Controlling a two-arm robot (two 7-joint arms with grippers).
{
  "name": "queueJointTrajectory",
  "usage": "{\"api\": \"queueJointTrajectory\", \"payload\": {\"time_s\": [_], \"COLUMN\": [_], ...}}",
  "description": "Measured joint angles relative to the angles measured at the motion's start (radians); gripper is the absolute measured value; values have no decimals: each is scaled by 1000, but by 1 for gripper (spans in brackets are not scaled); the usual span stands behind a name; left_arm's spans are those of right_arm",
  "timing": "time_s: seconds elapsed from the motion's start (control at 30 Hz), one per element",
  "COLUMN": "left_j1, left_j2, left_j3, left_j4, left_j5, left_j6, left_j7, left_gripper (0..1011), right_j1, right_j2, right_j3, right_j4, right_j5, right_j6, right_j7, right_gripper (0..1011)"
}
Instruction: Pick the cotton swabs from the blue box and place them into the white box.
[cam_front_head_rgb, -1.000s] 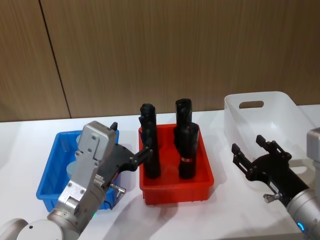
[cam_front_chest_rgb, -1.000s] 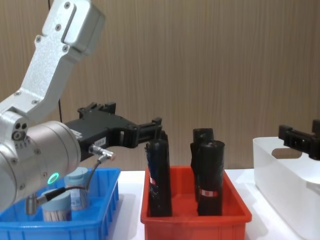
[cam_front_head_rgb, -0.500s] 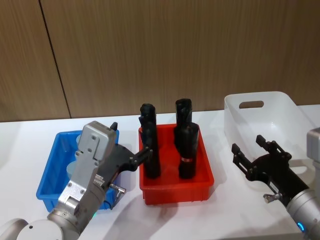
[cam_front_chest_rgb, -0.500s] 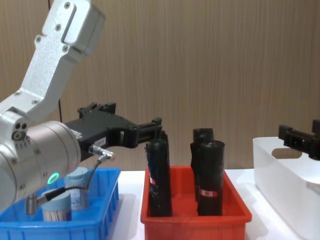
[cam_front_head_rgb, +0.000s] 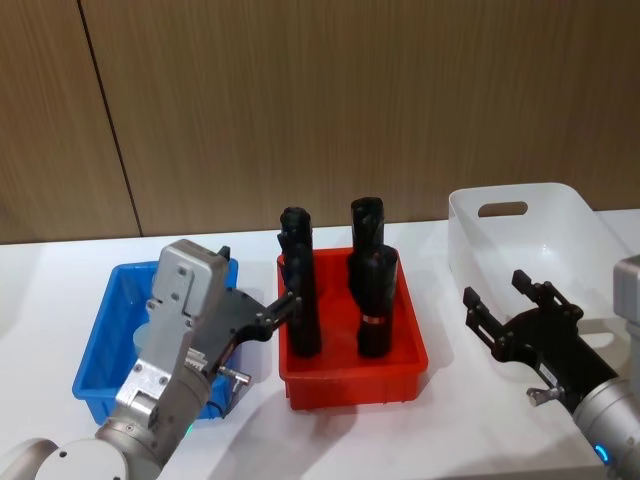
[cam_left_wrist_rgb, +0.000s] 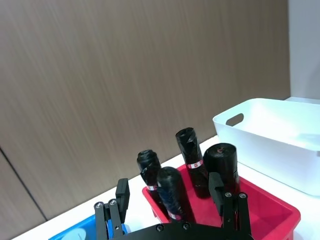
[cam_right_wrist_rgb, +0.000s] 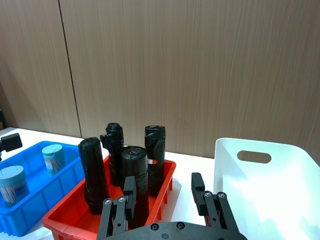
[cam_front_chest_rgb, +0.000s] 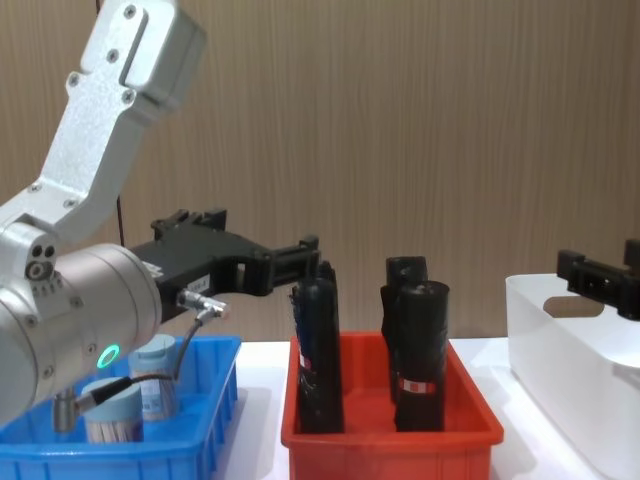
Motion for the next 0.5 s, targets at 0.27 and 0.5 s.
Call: {"api": "queueJointTrajectory", "payload": {"time_s": [0.27, 0.5], "left_j1": [8, 23], "left_j2": [-9, -7], "left_j3": [-9, -29], "left_j4": [-7, -21], "left_j5": [-53, -127], "left_j6": [45, 99], "left_j7": [67, 147], "left_gripper": [1004, 1004], "right_j1": [0, 0], "right_j2": [0, 0], "right_j3": [0, 0], "right_j4": [0, 0], "right_j5": [0, 0], "right_j6": [0, 0], "right_j7": [0, 0], "right_gripper": [688, 689]}}
